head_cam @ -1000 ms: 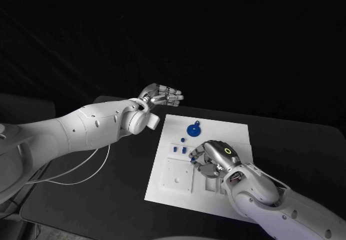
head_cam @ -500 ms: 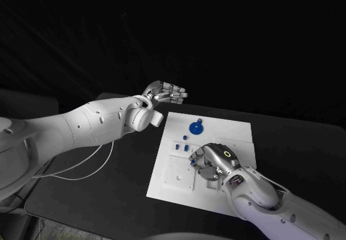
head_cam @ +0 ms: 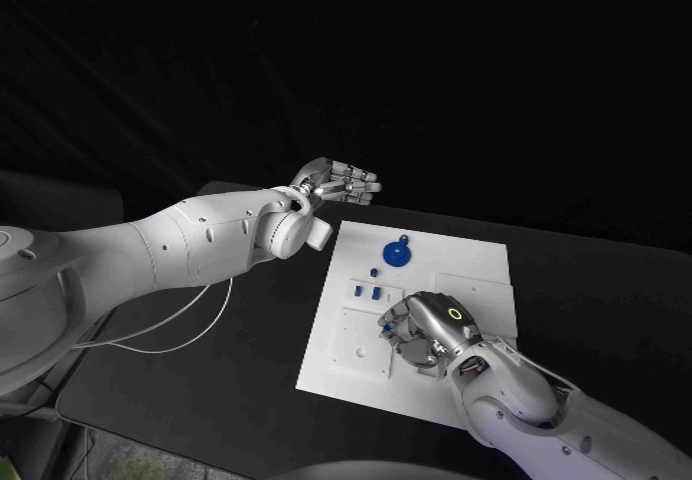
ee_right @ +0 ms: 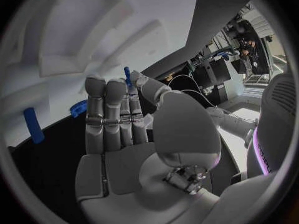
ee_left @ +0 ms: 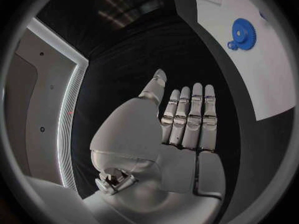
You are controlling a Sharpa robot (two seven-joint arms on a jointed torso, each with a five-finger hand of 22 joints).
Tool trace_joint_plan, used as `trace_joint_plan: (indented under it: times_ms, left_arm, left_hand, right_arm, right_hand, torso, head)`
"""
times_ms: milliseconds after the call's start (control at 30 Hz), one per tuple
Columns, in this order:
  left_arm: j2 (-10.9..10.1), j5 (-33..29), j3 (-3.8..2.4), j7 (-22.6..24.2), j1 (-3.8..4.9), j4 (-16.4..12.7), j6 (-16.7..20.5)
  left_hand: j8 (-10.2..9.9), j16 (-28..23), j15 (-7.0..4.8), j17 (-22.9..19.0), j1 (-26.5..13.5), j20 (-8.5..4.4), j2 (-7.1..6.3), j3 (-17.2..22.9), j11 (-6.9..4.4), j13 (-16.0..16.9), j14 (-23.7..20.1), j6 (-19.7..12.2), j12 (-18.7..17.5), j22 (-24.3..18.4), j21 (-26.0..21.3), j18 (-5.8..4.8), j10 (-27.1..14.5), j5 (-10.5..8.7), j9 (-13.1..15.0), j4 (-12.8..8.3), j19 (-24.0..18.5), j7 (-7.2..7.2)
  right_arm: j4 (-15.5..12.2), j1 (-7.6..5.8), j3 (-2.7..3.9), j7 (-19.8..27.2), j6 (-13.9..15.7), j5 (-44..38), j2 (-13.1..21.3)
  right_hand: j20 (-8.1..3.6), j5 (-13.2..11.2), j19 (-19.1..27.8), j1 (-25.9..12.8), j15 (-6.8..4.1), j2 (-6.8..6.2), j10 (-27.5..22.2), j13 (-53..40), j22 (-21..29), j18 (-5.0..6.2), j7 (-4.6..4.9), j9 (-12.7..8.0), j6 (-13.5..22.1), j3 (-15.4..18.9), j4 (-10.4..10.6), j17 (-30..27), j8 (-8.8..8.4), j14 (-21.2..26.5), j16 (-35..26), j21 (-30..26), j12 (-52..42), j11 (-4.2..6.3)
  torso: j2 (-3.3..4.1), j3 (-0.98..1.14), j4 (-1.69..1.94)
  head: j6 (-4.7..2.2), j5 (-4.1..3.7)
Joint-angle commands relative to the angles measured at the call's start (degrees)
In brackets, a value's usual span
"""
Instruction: Assemble the parts on the task board
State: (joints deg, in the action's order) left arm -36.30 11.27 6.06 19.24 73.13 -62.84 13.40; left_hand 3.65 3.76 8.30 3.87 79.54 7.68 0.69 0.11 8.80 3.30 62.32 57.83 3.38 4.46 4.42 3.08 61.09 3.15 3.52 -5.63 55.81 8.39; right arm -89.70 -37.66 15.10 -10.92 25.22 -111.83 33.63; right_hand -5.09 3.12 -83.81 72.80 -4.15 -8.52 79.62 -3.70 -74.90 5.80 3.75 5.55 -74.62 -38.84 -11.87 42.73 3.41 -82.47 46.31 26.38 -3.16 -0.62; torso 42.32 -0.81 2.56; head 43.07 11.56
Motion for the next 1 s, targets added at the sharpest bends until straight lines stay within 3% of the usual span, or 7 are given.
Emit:
trace_joint_plan:
  times_ms: [33,667,1000]
  left_arm:
    - [0.2,-0.3,-0.06,0.5,0.07,-0.1,0.0]
    - [0.3,-0.3,-0.06,0.5,0.07,0.0,-0.3]
    - [0.4,-0.3,-0.06,0.3,0.07,0.0,-0.5]
  left_hand:
    - [0.0,-0.2,0.08,-0.1,-0.3,-0.09,0.09,-0.3,-0.14,0.1,-0.3,0.1,0.1,-0.1,0.2,-0.02,-0.4,-0.24,0.0,0.0,0.3,0.3]
    - [0.0,-0.2,0.1,-0.1,-0.1,-0.04,0.1,-0.3,-0.13,0.1,-0.4,0.1,0.1,-0.1,0.2,0.05,-0.5,-0.24,0.0,0.4,0.2,0.3]
    - [0.0,-0.2,0.11,-0.1,-0.1,-0.03,0.07,-0.4,-0.11,0.1,-0.4,0.1,0.1,-0.1,0.2,0.03,-0.5,-0.26,0.0,0.5,0.2,0.31]
  right_arm:
    - [0.1,0.12,-0.12,0.5,0.1,-0.9,-0.2]
    - [1.0,0.2,-0.59,0.1,-0.3,-1.4,-0.8]
    - [1.2,0.19,-0.94,-0.4,-2.2,-2.1,-0.9]
  right_hand:
    - [-0.37,0.2,-2.6,0.5,-0.12,0.02,0.6,0.0,-2.6,0.94,0.06,0.1,-0.4,0.0,-0.2,0.0,0.26,-0.2,-0.3,0.0,-0.4,0.04]
    - [-0.36,0.1,-2.5,0.4,-0.12,0.15,0.6,0.0,-2.6,0.98,0.07,0.0,-0.4,0.1,-0.4,0.1,0.26,-0.2,-0.3,0.0,-0.4,0.02]
    - [-0.33,0.1,-2.5,0.3,-0.09,0.21,0.5,0.0,-2.5,0.94,0.09,-0.1,-0.4,0.2,-0.5,0.0,0.26,-0.1,-0.4,-0.3,-0.4,0.01]
  torso:
    - [0.0,-0.02,0.01]
    - [-0.01,-0.04,-0.01]
    - [0.0,-0.05,-0.01]
  head:
    - [0.07,0.06]
    - [0.35,0.25]
    - [0.5,0.31]
